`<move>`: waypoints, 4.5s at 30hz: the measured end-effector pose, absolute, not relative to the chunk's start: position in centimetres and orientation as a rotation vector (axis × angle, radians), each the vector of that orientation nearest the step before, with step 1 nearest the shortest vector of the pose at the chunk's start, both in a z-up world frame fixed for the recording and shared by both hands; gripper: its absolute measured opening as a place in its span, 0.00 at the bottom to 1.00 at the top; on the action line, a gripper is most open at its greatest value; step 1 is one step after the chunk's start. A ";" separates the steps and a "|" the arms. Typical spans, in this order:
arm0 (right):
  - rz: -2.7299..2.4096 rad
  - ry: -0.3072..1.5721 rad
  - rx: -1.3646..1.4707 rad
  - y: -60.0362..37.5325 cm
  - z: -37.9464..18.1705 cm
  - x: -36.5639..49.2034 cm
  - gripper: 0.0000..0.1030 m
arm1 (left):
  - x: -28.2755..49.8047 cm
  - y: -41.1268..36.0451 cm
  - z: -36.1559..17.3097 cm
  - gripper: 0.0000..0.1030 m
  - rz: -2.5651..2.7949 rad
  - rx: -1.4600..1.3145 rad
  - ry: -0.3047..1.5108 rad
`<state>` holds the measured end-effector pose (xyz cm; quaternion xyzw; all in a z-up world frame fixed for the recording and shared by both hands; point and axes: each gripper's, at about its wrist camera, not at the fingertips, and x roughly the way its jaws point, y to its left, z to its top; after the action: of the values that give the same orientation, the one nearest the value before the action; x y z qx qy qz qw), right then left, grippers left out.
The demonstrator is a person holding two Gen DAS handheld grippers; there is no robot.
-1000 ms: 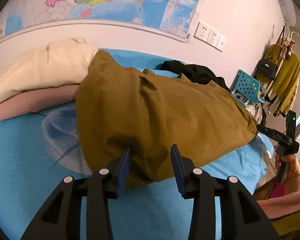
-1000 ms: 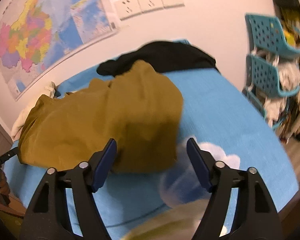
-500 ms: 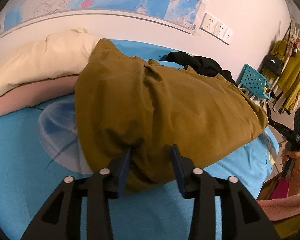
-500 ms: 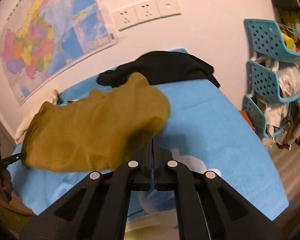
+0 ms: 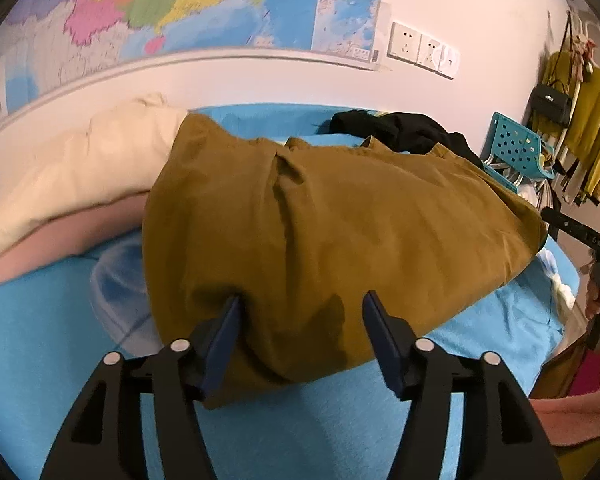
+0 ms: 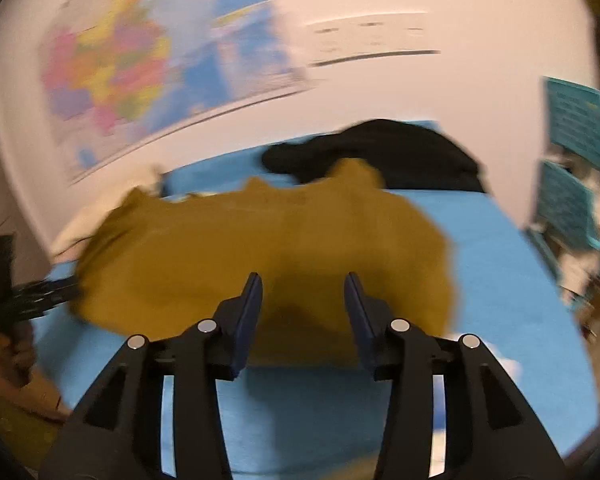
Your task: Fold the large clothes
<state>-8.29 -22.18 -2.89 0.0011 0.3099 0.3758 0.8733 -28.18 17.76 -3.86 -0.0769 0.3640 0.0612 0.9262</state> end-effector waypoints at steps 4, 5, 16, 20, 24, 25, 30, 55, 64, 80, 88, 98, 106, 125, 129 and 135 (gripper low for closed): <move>0.807 0.712 -0.021 -20.2 -4.7 -7.2 0.42 | -27.6 17.3 -3.6 0.63 0.138 -0.132 0.743; 0.802 0.737 -0.019 -20.1 -5.1 -6.7 0.39 | -27.4 17.3 -3.6 0.64 0.139 -0.129 0.745; 0.801 0.674 -0.096 -18.5 -3.1 -8.7 0.52 | -26.0 17.5 -4.9 0.70 0.148 -0.126 0.779; 0.899 0.606 -0.154 -16.6 -1.4 -10.9 0.57 | -25.8 17.5 -4.9 0.72 0.145 -0.124 0.780; 1.032 0.579 -0.263 -13.3 -1.3 -13.3 0.70 | -25.7 18.0 -4.8 0.73 0.129 -0.174 0.776; 1.069 0.578 -0.319 -11.9 -1.7 -14.1 0.72 | -25.9 18.2 -4.6 0.73 0.124 -0.186 0.771; 1.154 0.552 -0.583 -7.0 -4.1 -17.3 0.78 | -28.4 19.3 -3.2 0.77 0.064 -0.302 0.716; 1.097 0.532 -0.470 -4.5 -3.2 -14.6 0.36 | -26.5 21.2 -8.2 0.82 -0.237 -0.965 0.621; 1.122 0.604 -0.367 -5.0 -3.4 -13.8 0.37 | -22.8 22.4 -7.7 0.85 -0.194 -0.969 0.642; 1.078 1.045 0.380 -21.7 -6.6 -10.4 0.74 | -20.6 22.1 -8.0 0.49 -0.063 -0.791 0.778; 0.852 1.068 0.539 -22.6 -8.5 -7.5 0.75 | -20.1 21.8 -7.6 0.49 -0.080 -0.781 0.785; 0.675 0.956 0.501 -17.8 -8.7 -5.1 0.81 | -19.5 21.2 -7.3 0.58 -0.121 -0.760 0.794; 0.694 0.948 0.511 -16.4 -9.2 -3.0 0.71 | -18.7 20.1 -6.2 0.83 0.015 -0.622 0.747; 0.792 0.965 0.555 -16.6 -10.0 -1.2 0.49 | -15.6 18.7 -4.8 0.61 0.096 -0.556 0.822; 0.796 0.951 0.551 -16.4 -9.9 -1.0 0.38 | -16.5 18.6 -5.7 0.53 0.102 -0.535 0.821; 0.803 0.929 0.542 -16.4 -9.4 -1.4 0.28 | -16.6 18.1 -4.8 0.39 0.125 -0.492 0.823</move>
<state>-1.40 -16.41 -9.43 0.2510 0.4304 0.3720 0.7832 -16.62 18.14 -4.79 -0.2368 0.3958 0.0602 0.8853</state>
